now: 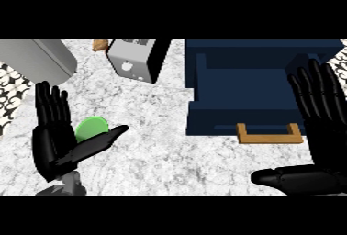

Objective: Pick up the cup, place it into the drawer and close the drawer

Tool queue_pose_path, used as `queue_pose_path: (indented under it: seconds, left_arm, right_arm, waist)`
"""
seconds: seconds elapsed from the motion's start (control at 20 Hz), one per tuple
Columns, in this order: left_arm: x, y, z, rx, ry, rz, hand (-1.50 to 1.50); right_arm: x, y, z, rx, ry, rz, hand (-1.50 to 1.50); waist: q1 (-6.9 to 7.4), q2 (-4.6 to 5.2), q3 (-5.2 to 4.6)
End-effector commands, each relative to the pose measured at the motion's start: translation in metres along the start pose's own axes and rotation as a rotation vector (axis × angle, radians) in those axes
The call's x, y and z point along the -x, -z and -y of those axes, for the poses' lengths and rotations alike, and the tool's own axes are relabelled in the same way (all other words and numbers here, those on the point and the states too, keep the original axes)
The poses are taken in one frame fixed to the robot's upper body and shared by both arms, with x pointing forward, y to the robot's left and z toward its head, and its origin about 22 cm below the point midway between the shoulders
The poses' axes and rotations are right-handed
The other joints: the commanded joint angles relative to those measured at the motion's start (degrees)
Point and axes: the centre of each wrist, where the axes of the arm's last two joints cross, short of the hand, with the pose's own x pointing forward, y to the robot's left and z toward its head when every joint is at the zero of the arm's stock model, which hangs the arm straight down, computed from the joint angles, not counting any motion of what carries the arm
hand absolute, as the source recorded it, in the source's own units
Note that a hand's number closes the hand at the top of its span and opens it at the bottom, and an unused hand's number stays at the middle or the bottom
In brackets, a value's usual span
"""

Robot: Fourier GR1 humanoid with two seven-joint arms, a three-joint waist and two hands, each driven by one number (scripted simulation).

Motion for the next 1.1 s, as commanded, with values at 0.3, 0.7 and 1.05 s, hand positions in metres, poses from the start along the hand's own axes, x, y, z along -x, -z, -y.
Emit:
queue_pose_path:
  seconds: [0.3,0.7,1.05]
  left_arm:
    - [0.038,-0.007,-0.048,-0.084,0.054,-0.061,-1.50]
    - [0.082,-0.013,-0.049,-0.088,0.066,-0.109,-1.50]
    - [0.111,-0.044,-0.063,-0.082,0.075,-0.145,-1.50]
  right_arm:
    - [0.005,0.001,-0.002,0.000,-0.002,0.007,-1.50]
    - [0.013,-0.005,0.000,-0.021,0.007,-0.029,-1.50]
    - [0.005,-0.005,0.023,-0.009,0.016,0.006,-1.50]
  waist:
    - [0.07,0.02,-0.01]
    - [-0.06,0.03,-0.01]
    - [-0.04,0.02,-0.01]
